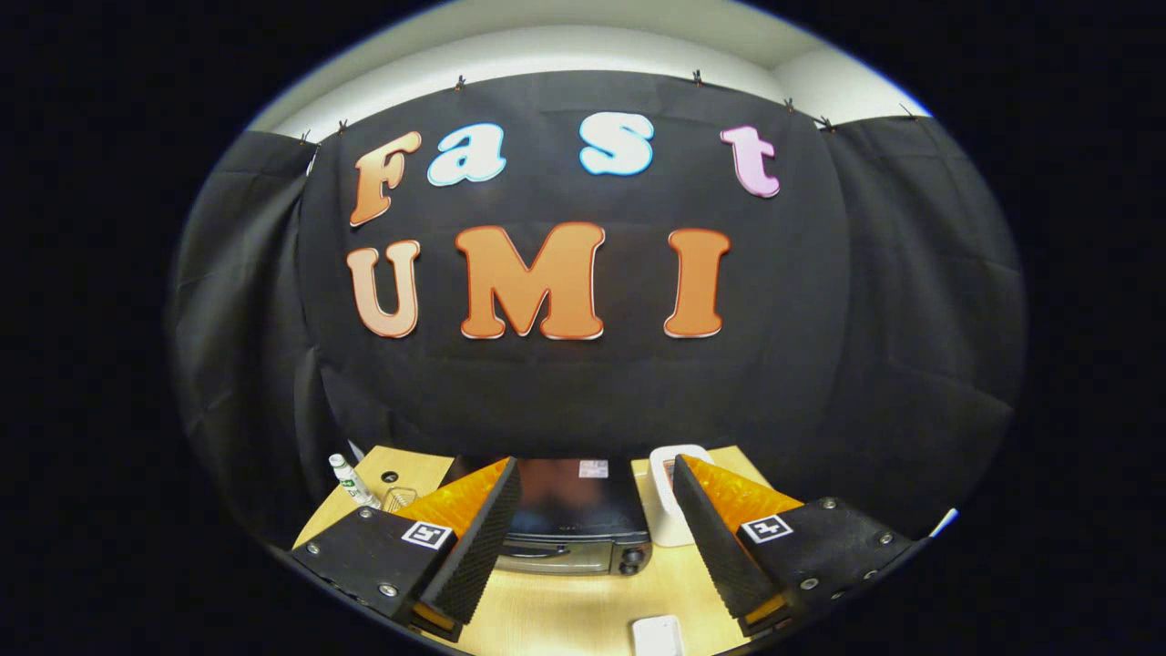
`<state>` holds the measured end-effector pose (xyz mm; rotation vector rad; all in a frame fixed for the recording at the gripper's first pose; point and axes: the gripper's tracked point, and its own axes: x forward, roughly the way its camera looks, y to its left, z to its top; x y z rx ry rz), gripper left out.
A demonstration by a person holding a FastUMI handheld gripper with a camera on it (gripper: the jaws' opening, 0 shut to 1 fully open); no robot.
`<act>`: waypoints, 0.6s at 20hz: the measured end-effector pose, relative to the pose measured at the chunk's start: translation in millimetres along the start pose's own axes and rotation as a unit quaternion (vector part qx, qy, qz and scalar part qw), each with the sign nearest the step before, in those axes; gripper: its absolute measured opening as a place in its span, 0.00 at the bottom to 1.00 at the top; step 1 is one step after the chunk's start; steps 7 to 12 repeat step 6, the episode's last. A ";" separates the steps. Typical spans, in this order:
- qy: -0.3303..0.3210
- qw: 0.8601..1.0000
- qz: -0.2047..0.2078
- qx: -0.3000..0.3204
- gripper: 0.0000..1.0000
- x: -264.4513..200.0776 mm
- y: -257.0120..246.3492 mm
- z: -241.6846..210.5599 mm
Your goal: Open the toaster oven, put the food inside, and close the toaster oven door.
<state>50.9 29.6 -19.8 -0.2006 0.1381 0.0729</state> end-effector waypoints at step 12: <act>-0.042 0.999 -0.015 0.015 0.99 -18.0 -23.2 29.2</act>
